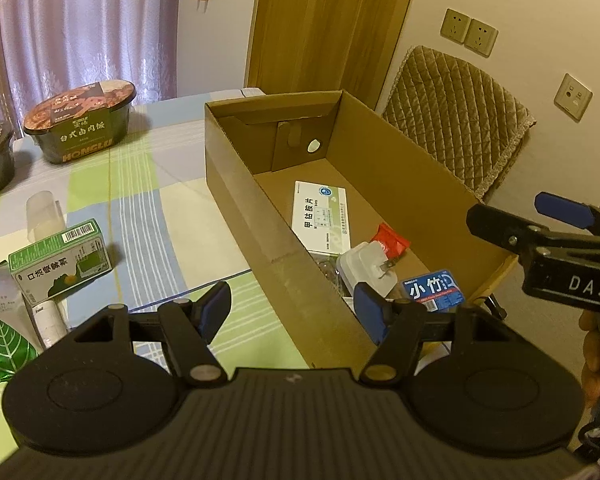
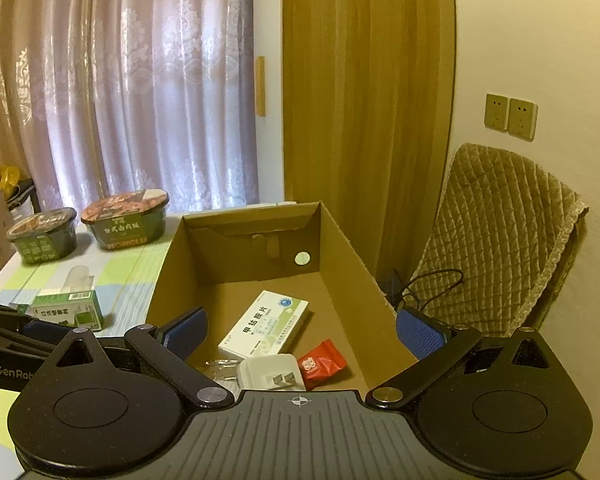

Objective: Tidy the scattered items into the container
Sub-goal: 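Move both open tools back from the box to the table items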

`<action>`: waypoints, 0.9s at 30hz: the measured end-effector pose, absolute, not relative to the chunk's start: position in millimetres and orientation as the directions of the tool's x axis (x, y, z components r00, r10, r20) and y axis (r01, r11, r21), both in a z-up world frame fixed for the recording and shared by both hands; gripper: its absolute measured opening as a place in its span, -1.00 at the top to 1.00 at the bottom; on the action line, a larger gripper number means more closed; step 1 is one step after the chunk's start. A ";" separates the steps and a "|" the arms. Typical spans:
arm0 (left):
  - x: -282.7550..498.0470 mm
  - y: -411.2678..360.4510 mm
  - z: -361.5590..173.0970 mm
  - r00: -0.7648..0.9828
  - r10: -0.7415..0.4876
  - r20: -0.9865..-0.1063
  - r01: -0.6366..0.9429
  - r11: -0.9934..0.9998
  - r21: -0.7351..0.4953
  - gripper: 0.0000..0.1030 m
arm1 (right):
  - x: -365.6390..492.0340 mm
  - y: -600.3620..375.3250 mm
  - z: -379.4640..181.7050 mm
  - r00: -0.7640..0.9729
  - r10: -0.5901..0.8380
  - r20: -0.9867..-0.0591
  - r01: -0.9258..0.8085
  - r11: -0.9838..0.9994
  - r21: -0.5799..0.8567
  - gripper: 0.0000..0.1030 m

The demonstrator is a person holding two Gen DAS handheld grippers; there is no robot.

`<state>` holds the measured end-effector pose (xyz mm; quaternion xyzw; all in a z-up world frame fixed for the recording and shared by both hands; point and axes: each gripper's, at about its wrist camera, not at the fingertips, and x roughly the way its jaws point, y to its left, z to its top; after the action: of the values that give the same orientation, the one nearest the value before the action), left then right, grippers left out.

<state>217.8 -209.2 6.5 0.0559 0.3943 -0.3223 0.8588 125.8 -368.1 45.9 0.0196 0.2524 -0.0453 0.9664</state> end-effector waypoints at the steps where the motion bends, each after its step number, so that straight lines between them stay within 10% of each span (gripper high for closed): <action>1: 217.9 -208.6 6.1 0.482 -0.509 -0.714 0.597 0.786 -0.157 -0.22 | 125.7 -367.6 46.0 0.869 -0.077 -0.489 0.096 0.995 0.015 -1.00; 27: 226.3 -156.7 -4.7 0.517 -0.430 -0.740 0.534 0.838 -0.114 -0.29 | 106.5 -343.3 42.4 0.856 -0.044 -0.515 0.076 0.996 0.041 -1.00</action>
<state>226.3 -156.7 -4.7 0.0639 0.4054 -0.2774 0.8687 106.5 -343.3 42.4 0.0299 0.2665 -0.0314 0.9628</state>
